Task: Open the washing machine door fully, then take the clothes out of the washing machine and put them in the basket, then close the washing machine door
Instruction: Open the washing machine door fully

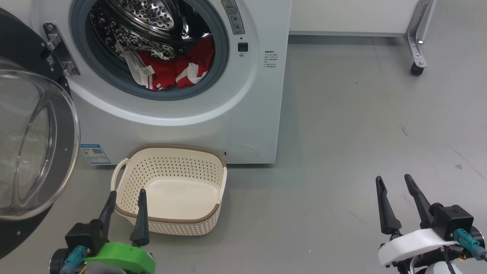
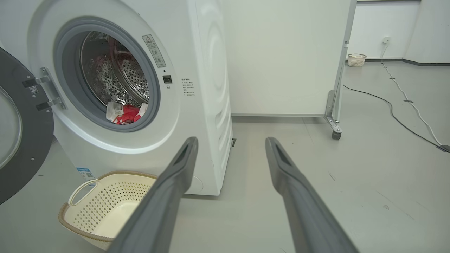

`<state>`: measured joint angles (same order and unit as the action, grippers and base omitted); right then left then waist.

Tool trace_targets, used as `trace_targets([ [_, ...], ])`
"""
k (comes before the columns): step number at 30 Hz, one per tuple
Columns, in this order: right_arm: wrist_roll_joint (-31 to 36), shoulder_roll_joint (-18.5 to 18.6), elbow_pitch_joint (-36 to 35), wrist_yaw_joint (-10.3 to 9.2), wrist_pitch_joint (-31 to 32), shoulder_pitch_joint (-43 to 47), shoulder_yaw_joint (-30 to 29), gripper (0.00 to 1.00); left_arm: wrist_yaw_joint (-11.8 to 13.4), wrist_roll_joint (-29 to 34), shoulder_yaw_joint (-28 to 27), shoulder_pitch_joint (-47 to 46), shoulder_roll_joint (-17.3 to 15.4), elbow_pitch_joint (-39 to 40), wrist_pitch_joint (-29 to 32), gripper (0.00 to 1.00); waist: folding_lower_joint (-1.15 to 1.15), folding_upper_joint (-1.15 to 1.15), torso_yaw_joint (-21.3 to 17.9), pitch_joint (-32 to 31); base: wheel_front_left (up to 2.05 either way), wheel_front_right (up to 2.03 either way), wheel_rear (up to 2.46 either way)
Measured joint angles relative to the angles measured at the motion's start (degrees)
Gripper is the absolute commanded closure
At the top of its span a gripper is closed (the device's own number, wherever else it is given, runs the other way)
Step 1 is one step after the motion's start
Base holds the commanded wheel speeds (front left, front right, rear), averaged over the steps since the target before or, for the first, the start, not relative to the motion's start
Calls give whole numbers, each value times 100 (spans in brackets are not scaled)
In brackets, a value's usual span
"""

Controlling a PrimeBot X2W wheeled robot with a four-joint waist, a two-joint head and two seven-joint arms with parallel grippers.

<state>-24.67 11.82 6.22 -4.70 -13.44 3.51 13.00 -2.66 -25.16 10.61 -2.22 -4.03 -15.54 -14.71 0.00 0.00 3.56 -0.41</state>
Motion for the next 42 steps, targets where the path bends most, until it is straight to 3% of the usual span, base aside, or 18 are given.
trace_targets([
  [42,2,0,-31,-1,-7,46,5,0,-65,14,79,136,66,143,0,0,0,0,-24,37,0,0,0],
])
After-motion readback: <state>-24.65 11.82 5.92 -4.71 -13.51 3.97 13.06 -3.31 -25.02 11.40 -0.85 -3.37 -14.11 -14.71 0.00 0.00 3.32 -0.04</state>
